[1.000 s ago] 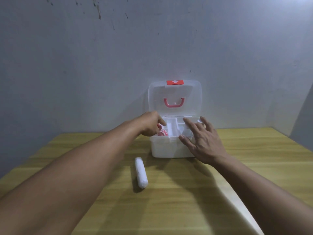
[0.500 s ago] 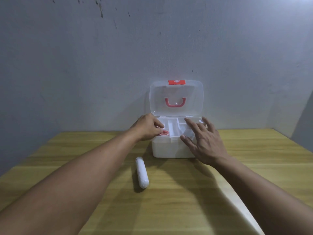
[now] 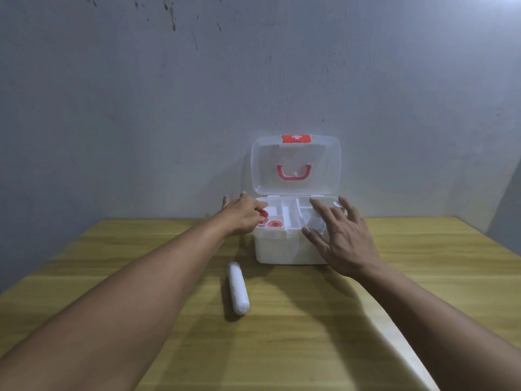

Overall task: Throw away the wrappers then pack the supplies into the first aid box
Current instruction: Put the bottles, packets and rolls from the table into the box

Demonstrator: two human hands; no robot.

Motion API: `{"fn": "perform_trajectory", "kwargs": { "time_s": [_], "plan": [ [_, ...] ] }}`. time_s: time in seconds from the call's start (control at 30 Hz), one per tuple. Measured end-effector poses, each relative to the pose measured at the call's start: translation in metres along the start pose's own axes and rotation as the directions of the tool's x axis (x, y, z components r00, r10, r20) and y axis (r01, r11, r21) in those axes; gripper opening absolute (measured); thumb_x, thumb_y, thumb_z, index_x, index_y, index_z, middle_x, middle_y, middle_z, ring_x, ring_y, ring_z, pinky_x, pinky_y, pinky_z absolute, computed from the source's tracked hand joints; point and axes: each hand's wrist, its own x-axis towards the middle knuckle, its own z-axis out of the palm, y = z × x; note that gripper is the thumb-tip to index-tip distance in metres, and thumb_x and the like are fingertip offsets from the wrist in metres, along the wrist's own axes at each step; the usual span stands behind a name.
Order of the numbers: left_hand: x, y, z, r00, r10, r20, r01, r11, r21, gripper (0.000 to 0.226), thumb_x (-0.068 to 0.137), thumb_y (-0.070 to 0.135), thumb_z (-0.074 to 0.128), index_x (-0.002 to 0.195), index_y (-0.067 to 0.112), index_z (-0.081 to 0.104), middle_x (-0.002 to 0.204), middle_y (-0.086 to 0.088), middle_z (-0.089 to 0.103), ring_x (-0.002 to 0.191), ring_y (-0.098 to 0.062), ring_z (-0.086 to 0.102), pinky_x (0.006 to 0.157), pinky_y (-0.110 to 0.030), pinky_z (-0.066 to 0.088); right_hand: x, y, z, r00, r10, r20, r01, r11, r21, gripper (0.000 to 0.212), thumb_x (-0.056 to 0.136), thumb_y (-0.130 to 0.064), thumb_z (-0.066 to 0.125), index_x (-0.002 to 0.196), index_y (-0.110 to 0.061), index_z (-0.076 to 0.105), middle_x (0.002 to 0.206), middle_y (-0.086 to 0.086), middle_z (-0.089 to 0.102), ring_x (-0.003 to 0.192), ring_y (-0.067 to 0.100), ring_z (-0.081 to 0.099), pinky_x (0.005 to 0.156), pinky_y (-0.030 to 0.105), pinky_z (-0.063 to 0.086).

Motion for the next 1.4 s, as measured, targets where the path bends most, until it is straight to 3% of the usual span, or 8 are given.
{"fn": "perform_trajectory", "kwargs": {
  "time_s": [0.13,0.43,0.6,0.8,0.93,1.03,1.2,1.4],
  "plan": [
    [0.001,0.001,0.005,0.996,-0.019,0.084,0.009,0.994,0.11,0.046,0.102,0.019,0.03,0.146,0.025,0.04,0.164,0.003,0.001,0.149,-0.027,-0.016,0.113,-0.062,-0.018,0.001,0.002,0.002,1.0,0.001,0.002,-0.001,1.0,-0.017,0.07,0.086,-0.071,0.02,0.147,-0.036,0.019,0.137,0.0,0.053,0.145,0.027,0.016,0.115,0.042,0.021],
    [-0.017,0.015,0.004,0.984,0.037,0.174,-0.069,0.981,0.182,0.055,0.103,0.038,0.018,0.153,0.015,0.018,0.164,0.003,0.0,0.15,-0.02,-0.011,0.114,-0.063,-0.012,0.001,0.002,0.003,1.0,0.002,-0.011,-0.003,1.0,-0.014,0.071,0.085,-0.071,0.021,0.146,-0.035,0.022,0.134,0.002,0.056,0.144,0.027,0.018,0.115,0.042,0.023],
    [-0.033,0.001,-0.013,0.996,0.041,-0.082,-0.043,0.999,-0.022,0.047,0.1,0.036,0.03,0.14,0.015,0.043,0.158,-0.003,0.03,0.15,-0.022,0.014,0.119,-0.057,0.007,0.001,0.001,0.0,1.0,0.013,0.017,-0.013,1.0,-0.008,0.074,0.083,-0.072,0.017,0.146,-0.035,0.022,0.137,0.004,0.054,0.144,0.028,0.017,0.113,0.045,0.024],
    [-0.085,-0.055,-0.029,0.971,-0.169,-0.167,0.178,0.983,0.043,0.026,0.079,0.03,0.067,0.094,0.011,0.077,0.101,-0.012,0.075,0.098,-0.03,0.067,0.083,-0.035,0.054,0.002,0.002,0.001,1.0,0.014,0.021,-0.013,1.0,-0.018,0.073,0.083,-0.074,0.017,0.144,-0.035,0.023,0.138,0.009,0.053,0.143,0.03,0.02,0.113,0.047,0.025],
    [-0.125,-0.09,-0.036,0.91,-0.391,0.139,0.367,0.914,0.173,0.044,0.073,0.041,0.079,0.094,0.003,0.073,0.083,-0.011,0.07,0.074,-0.026,0.064,0.06,-0.029,0.05,0.002,-0.001,-0.001,0.999,0.019,0.027,-0.019,1.0,-0.005,0.073,0.084,-0.074,0.021,0.144,-0.032,0.026,0.139,0.012,0.052,0.142,0.032,0.021,0.112,0.048,0.026],
    [-0.149,-0.102,-0.035,0.821,-0.51,0.257,0.465,0.858,0.219,0.058,0.065,0.043,0.085,0.103,0.003,0.068,0.095,-0.013,0.067,0.086,-0.027,0.065,0.061,-0.036,0.055,0.002,-0.002,-0.002,0.999,0.015,0.035,-0.015,1.0,-0.011,0.074,0.084,-0.074,0.021,0.144,-0.031,0.026,0.138,0.015,0.052,0.141,0.033,0.021,0.113,0.048,0.025],
    [-0.156,-0.1,-0.017,0.865,-0.474,0.166,0.477,0.879,0.025,0.035,0.073,0.008,0.079,0.106,0.004,0.067,0.085,-0.017,0.074,0.064,-0.025,0.066,0.07,-0.039,0.06,0.0,-0.006,-0.007,0.998,0.04,0.055,-0.04,0.999,0.002,0.076,0.08,-0.072,0.021,0.144,-0.03,0.027,0.138,0.017,0.052,0.142,0.033,0.019,0.113,0.047,0.024],
    [-0.127,-0.062,0.006,0.923,-0.376,0.078,0.384,0.893,-0.234,0.026,0.084,0.035,0.071,0.104,0.017,0.071,0.073,-0.008,0.067,0.042,-0.015,0.058,0.051,-0.025,0.052,-0.001,-0.009,-0.01,0.996,0.048,0.07,-0.048,0.999,-0.001,0.069,0.087,-0.066,0.03,0.145,-0.031,0.025,0.141,0.014,0.05,0.144,0.03,0.016,0.114,0.043,0.02]
  ]
}}
